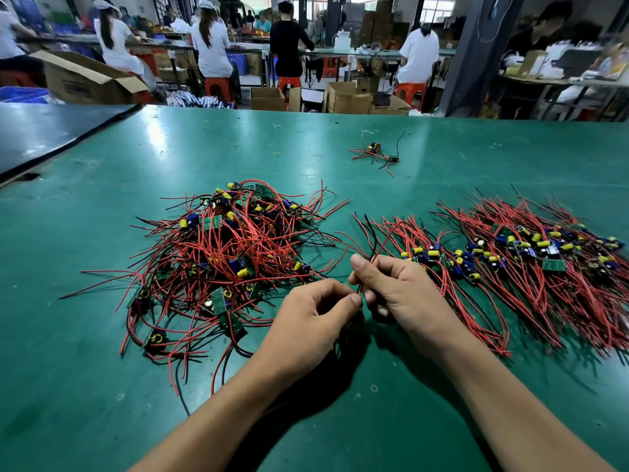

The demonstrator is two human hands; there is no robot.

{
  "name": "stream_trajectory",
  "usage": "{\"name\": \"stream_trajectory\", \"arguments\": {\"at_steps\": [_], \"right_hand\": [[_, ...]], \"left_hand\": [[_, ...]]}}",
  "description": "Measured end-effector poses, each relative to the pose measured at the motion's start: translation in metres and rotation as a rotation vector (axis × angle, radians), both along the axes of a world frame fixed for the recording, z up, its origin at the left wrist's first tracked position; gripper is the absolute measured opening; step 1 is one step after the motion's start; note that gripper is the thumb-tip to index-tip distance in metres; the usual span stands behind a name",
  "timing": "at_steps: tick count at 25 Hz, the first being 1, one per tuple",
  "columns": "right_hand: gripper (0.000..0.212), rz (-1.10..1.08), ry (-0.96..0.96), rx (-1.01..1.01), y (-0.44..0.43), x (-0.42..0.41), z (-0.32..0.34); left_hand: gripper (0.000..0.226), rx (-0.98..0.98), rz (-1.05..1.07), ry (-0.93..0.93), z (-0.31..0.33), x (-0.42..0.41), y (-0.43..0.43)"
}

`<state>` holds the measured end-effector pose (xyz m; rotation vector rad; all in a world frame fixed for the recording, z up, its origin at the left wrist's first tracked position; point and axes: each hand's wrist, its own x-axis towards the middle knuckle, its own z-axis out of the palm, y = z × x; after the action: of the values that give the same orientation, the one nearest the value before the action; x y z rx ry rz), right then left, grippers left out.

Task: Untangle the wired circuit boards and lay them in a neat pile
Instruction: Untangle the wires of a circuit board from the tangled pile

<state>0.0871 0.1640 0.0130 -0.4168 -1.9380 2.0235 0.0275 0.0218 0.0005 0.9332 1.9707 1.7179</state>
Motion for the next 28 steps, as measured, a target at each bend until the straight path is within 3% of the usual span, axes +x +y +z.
{"name": "stream_trajectory", "arguments": {"at_steps": [7,12,15,19,24,28], "right_hand": [[0.034,0.017,-0.084,-0.234,-0.002,-0.002,-0.001],[0.034,0.082,-0.053,0.057,-0.012,0.000,-0.009],[0.036,0.113,-0.060,0.010,-0.009,0.000,-0.007],[0.042,0.083,-0.170,0.210,-0.002,-0.001,-0.002],[0.051,-0.048,-0.150,-0.193,0.010,-0.006,0.000],[0.058,0.040,-0.128,-0.556,0.013,-0.006,0.006]], "left_hand": [[0.015,-0.001,0.051,0.010,-0.003,0.000,0.000],[0.016,0.044,0.103,-0.004,-0.005,-0.002,-0.001],[0.017,0.077,0.027,-0.146,-0.003,-0.001,-0.001],[0.017,0.092,-0.010,-0.196,-0.005,-0.004,0.001],[0.014,0.058,-0.044,-0.263,-0.008,-0.006,-0.001],[0.011,0.059,-0.072,-0.265,-0.008,-0.008,0.001]]}}
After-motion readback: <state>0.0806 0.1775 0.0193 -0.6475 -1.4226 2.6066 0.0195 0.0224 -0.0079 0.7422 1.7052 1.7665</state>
